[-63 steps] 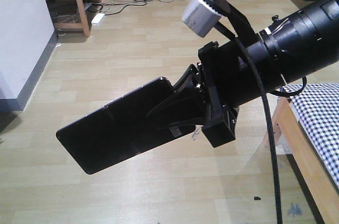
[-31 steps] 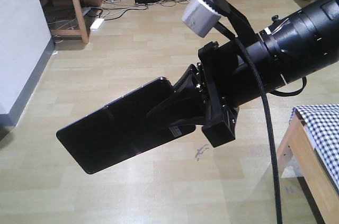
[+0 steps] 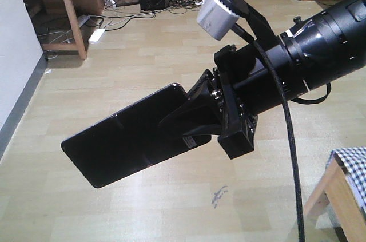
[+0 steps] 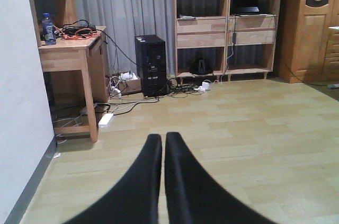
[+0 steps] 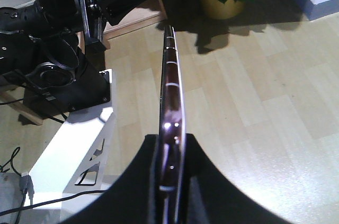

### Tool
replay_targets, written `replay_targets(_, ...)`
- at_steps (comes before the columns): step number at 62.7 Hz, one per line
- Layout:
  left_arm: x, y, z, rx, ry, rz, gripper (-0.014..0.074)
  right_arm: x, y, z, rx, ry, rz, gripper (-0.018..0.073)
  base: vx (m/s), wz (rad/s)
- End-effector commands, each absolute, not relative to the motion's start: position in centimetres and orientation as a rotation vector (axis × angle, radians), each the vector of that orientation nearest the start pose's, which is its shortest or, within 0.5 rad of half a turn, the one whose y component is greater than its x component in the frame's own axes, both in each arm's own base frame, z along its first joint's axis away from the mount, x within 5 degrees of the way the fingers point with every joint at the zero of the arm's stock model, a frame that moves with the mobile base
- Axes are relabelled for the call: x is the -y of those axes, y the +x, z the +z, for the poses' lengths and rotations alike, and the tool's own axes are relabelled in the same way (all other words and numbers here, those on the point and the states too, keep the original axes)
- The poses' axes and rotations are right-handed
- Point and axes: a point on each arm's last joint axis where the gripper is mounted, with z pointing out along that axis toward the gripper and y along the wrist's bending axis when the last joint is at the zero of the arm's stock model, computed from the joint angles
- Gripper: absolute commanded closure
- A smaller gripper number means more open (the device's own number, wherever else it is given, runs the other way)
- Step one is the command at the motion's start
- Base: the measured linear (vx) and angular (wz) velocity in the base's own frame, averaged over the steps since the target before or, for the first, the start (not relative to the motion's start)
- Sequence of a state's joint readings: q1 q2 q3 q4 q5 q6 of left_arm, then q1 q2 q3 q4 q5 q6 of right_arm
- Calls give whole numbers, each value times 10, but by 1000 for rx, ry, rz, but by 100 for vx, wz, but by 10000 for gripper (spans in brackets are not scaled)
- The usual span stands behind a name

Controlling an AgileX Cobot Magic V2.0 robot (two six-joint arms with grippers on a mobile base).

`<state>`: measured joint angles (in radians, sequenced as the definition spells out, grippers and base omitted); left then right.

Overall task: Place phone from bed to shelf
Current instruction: 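Drive away from the bed holding the phone in the right gripper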

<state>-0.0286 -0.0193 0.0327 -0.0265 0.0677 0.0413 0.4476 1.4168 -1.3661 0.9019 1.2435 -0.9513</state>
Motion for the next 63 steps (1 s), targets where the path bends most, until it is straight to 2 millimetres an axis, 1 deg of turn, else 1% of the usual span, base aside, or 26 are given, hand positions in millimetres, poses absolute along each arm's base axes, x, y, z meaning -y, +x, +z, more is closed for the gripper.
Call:
replay_targets(1, 2, 54, 213, -1460, 21, -31, 595, -179, 205, 408, -1854, -1407, 1102, 561, 38, 0)
replay_targets(44, 2, 54, 213, -1460, 21, -31, 595, -179, 205, 408, -1855, -1407, 1102, 561, 42, -1)
replay_targets(63, 2, 54, 213, -1460, 21, -31, 595, -179, 205, 408, -1855, -1407, 1102, 561, 43, -10)
